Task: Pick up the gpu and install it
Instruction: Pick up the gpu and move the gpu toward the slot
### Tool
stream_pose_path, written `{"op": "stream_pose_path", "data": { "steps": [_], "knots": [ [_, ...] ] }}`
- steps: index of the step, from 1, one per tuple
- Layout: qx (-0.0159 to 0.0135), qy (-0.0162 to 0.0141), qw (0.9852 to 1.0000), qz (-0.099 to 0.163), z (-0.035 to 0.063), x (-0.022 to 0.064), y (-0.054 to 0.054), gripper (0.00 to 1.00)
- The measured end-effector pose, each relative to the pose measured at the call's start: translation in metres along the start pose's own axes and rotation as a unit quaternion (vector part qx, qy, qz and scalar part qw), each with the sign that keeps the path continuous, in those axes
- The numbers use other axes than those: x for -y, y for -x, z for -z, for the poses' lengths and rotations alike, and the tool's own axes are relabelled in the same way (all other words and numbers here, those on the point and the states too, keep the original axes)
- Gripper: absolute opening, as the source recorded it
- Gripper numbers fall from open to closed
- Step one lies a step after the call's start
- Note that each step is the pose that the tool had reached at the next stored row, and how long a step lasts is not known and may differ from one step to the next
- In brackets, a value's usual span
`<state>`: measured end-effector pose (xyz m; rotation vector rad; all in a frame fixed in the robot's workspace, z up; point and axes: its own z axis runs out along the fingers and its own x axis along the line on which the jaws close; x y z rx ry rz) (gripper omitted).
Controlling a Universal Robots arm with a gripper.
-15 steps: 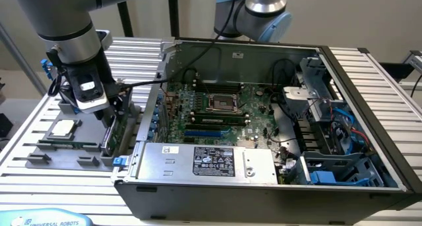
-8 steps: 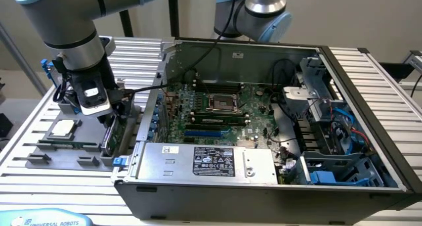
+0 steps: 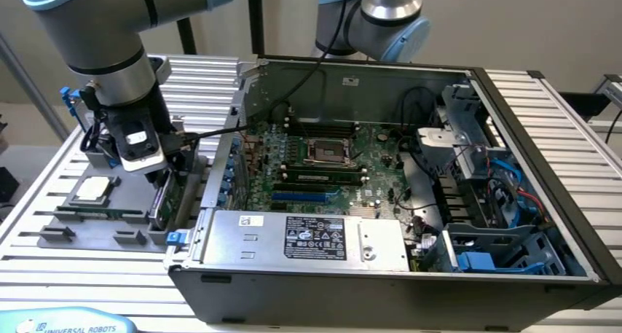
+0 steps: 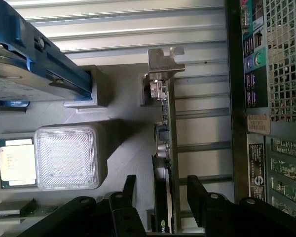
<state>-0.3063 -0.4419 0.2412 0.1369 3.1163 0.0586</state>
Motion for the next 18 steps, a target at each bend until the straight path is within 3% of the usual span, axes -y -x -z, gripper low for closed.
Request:
{"op": "stream_pose_path", "data": {
  "steps": [9,11,13,14,17,18],
  "knots": [
    [0.0002,-0.0023,1.0,0.0,-0.0036,-0.0015,-0.0003,0.54],
    [0.0003,-0.0023,1.0,0.0,-0.0038,-0.0023,-0.0003,0.45],
    [0.0003,-0.0024,1.0,0.0,-0.0038,-0.003,-0.0004,0.45],
    [0.0002,-0.0024,1.0,0.0,-0.0038,-0.0034,-0.0004,0.38],
    [0.0003,-0.0027,1.0,0.0,-0.0042,-0.0042,-0.0002,0.36],
    [0.0003,-0.0028,1.0,0.0,-0.0044,-0.0044,-0.0003,0.29]
  ]
}}
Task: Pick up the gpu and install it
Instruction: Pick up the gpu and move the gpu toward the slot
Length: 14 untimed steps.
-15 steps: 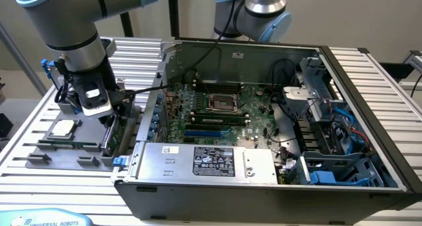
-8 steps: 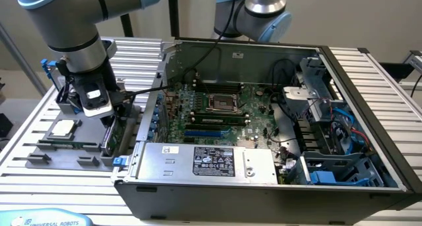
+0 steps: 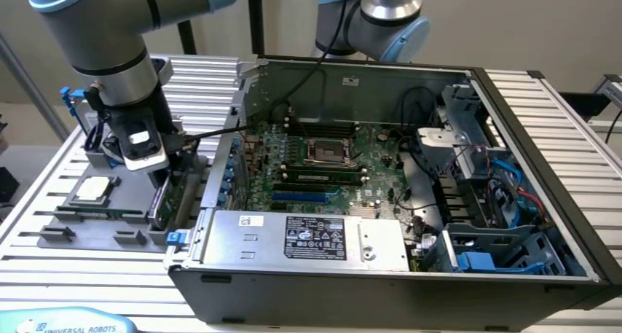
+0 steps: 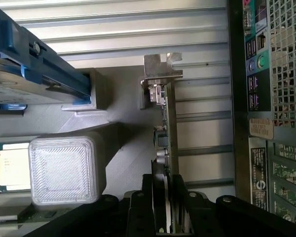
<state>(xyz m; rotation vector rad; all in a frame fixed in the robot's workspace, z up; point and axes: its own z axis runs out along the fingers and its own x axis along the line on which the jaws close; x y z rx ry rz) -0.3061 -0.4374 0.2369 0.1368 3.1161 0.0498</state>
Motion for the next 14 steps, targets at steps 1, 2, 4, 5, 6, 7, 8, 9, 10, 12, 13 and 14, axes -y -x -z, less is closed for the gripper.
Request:
{"op": "stream_pose_path", "data": {
  "steps": [1,2,4,5,6,7,8,9,10,12,13,14],
  "knots": [
    [0.0,-0.0002,1.0,0.0,-0.0003,-0.0002,0.0,0.29],
    [0.0001,-0.0005,1.0,0.0,-0.0006,-0.0003,0.0,0.29],
    [-0.0001,-0.0006,1.0,0.0,-0.0008,-0.0002,-0.0001,0.29],
    [0.0,-0.0007,1.0,0.0,-0.0008,-0.0002,-0.0001,0.29],
    [0.0001,-0.0007,1.0,0.0,-0.0009,-0.0003,-0.0001,0.27],
    [0.0001,-0.0006,1.0,0.0,-0.0009,-0.0003,0.0,0.27],
    [0.0002,-0.0006,1.0,0.0,-0.001,-0.0003,0.0,0.27],
    [0.0002,-0.0005,1.0,0.0,-0.001,-0.0003,0.0,0.27],
    [0.0002,-0.0005,1.0,0.0,-0.001,-0.0003,0.0,0.27],
    [0.0002,-0.0005,1.0,0.0,-0.001,-0.0003,0.0,0.27],
    [0.0002,-0.0005,1.0,0.0,-0.001,-0.0003,0.0,0.27],
    [0.0002,-0.0005,1.0,0.0,-0.001,-0.0003,0.0,0.27]
  ]
}}
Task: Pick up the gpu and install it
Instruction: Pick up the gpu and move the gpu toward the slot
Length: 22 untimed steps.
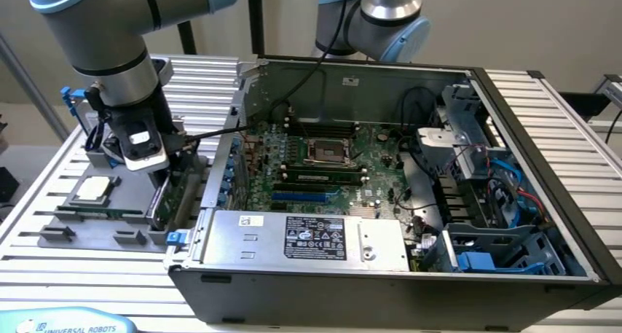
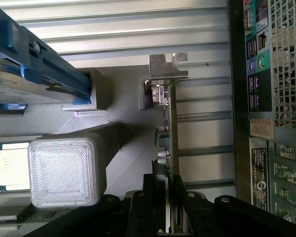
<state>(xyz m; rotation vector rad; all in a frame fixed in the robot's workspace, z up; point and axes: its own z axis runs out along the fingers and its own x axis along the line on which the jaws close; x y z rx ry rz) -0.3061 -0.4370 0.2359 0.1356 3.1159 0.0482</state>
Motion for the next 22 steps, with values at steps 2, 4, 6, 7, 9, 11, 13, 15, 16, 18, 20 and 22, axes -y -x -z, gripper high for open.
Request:
{"op": "stream_pose_path", "data": {
  "steps": [2,4,6,7,9,11,13,15,16,18,20,22],
  "knots": [
    [-0.0002,0.0001,1.0,0.004,0.0,0.0,0.0,0.27],
    [-0.0004,0.0002,0.9999,0.013,0.0,0.0,-0.0001,0.27],
    [-0.0007,0.0004,0.9998,0.022,0.0,0.0,-0.0001,0.27],
    [-0.0008,0.0005,0.9997,0.026,0.0,0.0,-0.0001,0.27],
    [-0.0009,0.0006,0.9996,0.028,0.0,0.0,-0.0001,0.27],
    [-0.0009,0.0006,0.9996,0.028,0.0,0.0,-0.0001,0.27],
    [-0.0009,0.0006,0.9996,0.028,0.0,0.0,-0.0001,0.27],
    [-0.0009,0.0006,0.9996,0.028,0.0,0.0,-0.0001,0.27],
    [-0.0009,0.0006,0.9996,0.028,0.0001,0.0,-0.0001,0.27],
    [-0.0008,0.0007,0.9996,0.028,0.0012,-0.0001,0.0,0.27],
    [-0.0009,0.0006,0.9996,0.028,0.0042,-0.0001,0.0,0.27],
    [-0.001,0.0006,0.9996,0.028,0.009,-0.0003,0.0001,0.27]
  ]
}}
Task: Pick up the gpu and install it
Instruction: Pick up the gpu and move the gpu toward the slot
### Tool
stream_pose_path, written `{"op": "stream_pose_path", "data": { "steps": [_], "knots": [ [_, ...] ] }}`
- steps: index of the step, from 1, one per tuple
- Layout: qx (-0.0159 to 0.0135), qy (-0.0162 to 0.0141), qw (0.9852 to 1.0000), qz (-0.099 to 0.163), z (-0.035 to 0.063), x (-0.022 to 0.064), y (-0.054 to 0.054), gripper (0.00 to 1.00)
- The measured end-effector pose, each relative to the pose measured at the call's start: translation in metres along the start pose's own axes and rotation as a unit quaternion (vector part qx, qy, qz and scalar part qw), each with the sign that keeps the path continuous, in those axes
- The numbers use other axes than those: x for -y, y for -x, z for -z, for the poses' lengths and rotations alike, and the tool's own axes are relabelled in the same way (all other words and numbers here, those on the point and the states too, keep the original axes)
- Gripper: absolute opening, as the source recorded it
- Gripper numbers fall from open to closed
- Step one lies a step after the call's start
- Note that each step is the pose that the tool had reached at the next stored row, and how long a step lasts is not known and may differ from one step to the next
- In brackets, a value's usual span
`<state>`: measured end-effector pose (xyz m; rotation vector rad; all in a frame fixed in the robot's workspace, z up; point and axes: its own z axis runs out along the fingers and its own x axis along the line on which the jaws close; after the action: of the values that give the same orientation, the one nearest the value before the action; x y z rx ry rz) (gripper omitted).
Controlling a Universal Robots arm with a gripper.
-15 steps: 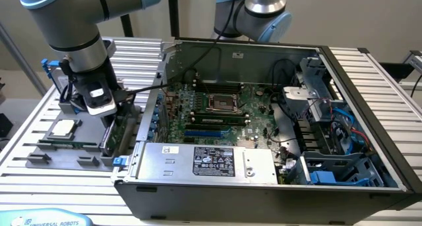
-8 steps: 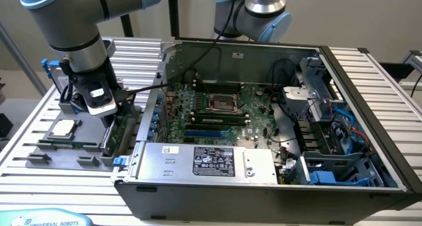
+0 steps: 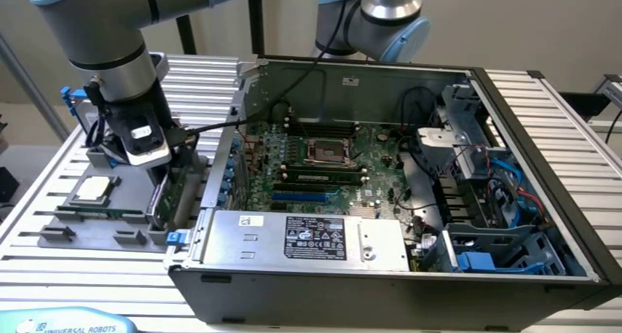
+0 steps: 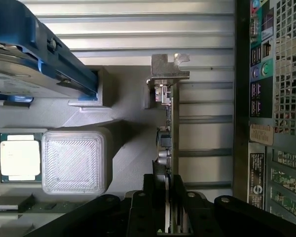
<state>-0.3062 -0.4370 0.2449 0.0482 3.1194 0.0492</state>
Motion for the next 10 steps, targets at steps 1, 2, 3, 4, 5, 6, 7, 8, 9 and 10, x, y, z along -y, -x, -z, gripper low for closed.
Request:
{"op": "stream_pose_path", "data": {
  "steps": [1,2,3,4,5,6,7,8,9,10],
  "knots": [
    [0.0,0.0001,1.0,0.0,0.0031,-0.0001,0.0,0.27],
    [0.0001,0.0001,1.0,0.0,0.0066,-0.0002,0.0,0.27],
    [0.0,0.0001,1.0,0.0,0.0108,-0.0003,0.0,0.27],
    [0.0,0.0001,1.0,0.0,0.0154,-0.0005,0.0,0.27],
    [0.0001,0.0002,1.0,0.0,0.0198,-0.0006,0.0,0.27],
    [0.0,0.0002,1.0,0.0,0.0247,-0.0008,0.001,0.27],
    [0.0,0.0003,1.0,0.0,0.0291,-0.0009,0.001,0.27],
    [0.0,0.0003,1.0,0.0,0.0336,-0.0011,0.001,0.27],
    [0.0,0.0003,1.0,0.0,0.0381,-0.0012,0.001,0.27],
    [0.0,0.0004,1.0,0.0,0.0427,-0.0014,0.001,0.27]
  ]
}}
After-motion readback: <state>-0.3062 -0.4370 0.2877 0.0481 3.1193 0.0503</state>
